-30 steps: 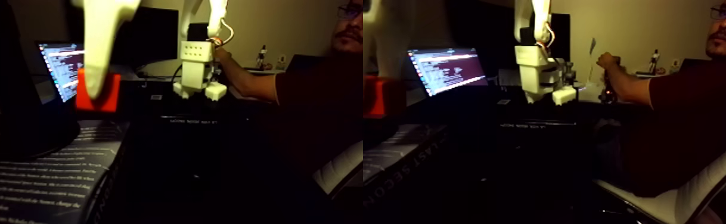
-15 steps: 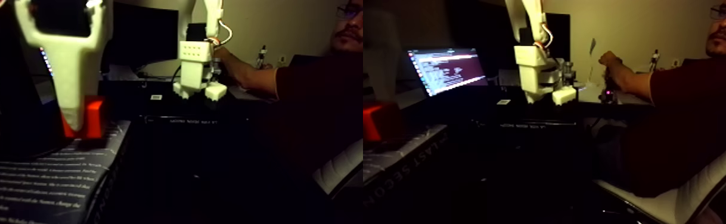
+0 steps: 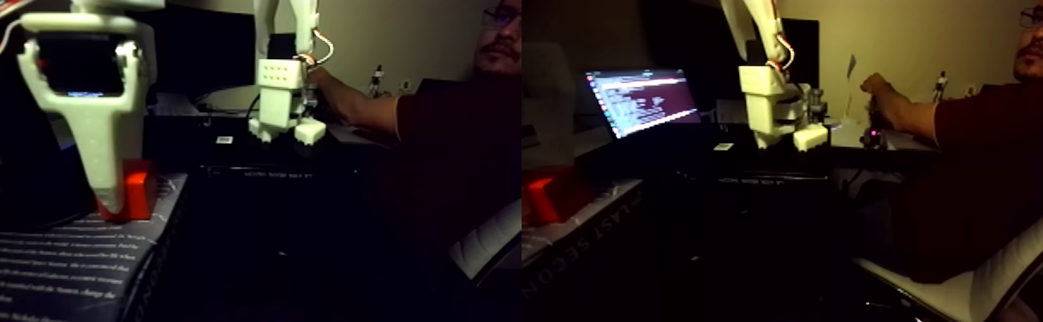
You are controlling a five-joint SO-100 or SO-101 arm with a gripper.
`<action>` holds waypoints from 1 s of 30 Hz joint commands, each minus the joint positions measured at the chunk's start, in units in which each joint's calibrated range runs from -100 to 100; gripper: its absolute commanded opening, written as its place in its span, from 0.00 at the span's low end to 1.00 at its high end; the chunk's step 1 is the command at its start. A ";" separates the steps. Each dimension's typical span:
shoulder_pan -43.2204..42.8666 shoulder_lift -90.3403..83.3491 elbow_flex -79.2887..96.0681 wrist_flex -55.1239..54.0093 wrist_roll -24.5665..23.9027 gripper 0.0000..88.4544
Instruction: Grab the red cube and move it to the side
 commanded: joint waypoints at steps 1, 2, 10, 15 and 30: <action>0.49 -0.49 -2.04 -0.50 -0.14 0.22; 0.57 -0.49 -1.95 -0.50 0.02 0.26; 0.65 -0.82 -1.95 -0.50 0.83 0.37; 0.24 -1.24 -1.95 -0.16 1.59 0.37; 0.74 -6.62 -1.04 2.97 5.47 0.37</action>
